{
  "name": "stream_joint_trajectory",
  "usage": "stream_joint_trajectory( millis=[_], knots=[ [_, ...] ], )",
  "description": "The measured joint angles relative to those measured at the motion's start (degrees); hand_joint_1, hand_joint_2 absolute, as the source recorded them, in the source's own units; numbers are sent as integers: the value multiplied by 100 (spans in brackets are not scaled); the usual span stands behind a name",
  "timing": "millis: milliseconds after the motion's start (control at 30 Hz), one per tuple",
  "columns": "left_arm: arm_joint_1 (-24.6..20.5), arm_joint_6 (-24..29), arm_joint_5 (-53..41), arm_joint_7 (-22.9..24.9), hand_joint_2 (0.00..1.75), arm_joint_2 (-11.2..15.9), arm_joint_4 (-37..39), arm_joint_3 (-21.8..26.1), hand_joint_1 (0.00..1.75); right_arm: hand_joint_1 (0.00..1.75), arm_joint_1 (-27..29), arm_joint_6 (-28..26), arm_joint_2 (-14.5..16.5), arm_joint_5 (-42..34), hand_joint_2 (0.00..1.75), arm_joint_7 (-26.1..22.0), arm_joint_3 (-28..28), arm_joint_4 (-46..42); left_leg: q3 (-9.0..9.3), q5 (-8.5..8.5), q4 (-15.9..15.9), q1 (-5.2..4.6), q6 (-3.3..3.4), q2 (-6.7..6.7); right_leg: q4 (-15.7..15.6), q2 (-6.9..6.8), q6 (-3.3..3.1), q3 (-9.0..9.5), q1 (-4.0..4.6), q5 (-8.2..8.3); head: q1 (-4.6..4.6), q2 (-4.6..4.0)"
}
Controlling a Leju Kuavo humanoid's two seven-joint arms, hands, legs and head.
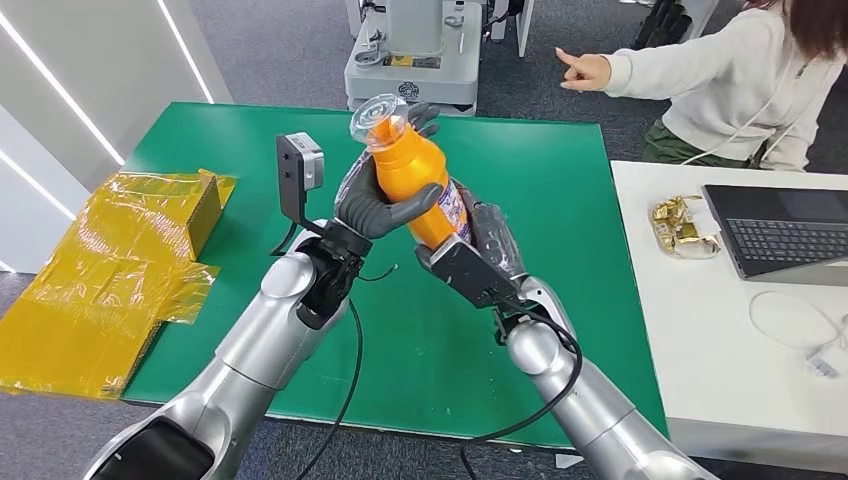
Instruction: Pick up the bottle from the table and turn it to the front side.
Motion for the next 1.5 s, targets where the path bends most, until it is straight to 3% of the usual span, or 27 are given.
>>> stream_joint_trajectory(
  millis=[100,133,233,267,333,500,700,933,1033,1267,1500],
  knots=[
    [0,1,16,-9,175,2,14,4,175,161,-1,13,34,48,175,-3,-13,32,0,0,-1,0,0,0,0,0,0,0,0,0,1,0],
    [0,2,27,-19,175,3,23,5,175,140,-1,20,47,61,175,-5,-18,45,0,0,-1,0,0,0,0,0,0,0,0,0,1,0],
    [0,8,54,-57,175,9,57,11,175,31,-1,40,95,106,175,-25,-38,95,0,0,-1,0,0,0,1,0,0,0,0,0,1,0],
    [0,9,57,-66,175,9,67,12,175,9,-2,47,114,125,175,-40,-43,111,0,0,-1,0,0,0,0,0,0,0,0,0,0,0],
    [0,11,57,-76,175,9,91,13,175,1,-5,53,148,155,175,-68,-46,143,0,0,-1,0,0,0,0,0,0,0,0,0,1,0],
    [-2,36,-149,-210,175,7,168,20,175,0,16,93,197,144,175,-194,-76,203,0,0,0,0,0,0,0,0,0,0,0,0,1,0],
    [-30,602,-1334,-692,175,62,243,32,175,0,288,160,193,115,175,-433,-166,164,0,0,0,0,0,0,-1,0,0,-1,0,0,0,0],
    [-347,2254,-4149,-1104,175,474,387,86,175,0,794,193,-92,-309,175,-919,-227,-124,1,0,-1,2,0,1,0,1,0,-3,2,0,0,0],
    [-452,2739,-5334,-996,175,723,456,105,175,0,992,227,-311,-555,175,-989,-235,-391,0,0,-1,2,-1,1,1,1,0,-2,2,0,1,0],
    [-590,3787,-8236,-256,175,1321,672,80,175,0,1644,-12,-959,-823,175,-1017,-231,-1554,-1,-1,-1,0,-1,2,-1,2,0,-4,1,-1,0,0],
    [-755,3964,-9717,324,175,1695,911,-118,175,0,2241,-515,-1437,-777,175,-1054,-308,-2701,-1,-1,-1,0,-1,1,-2,0,0,-4,1,-1,1,0]
  ],
)
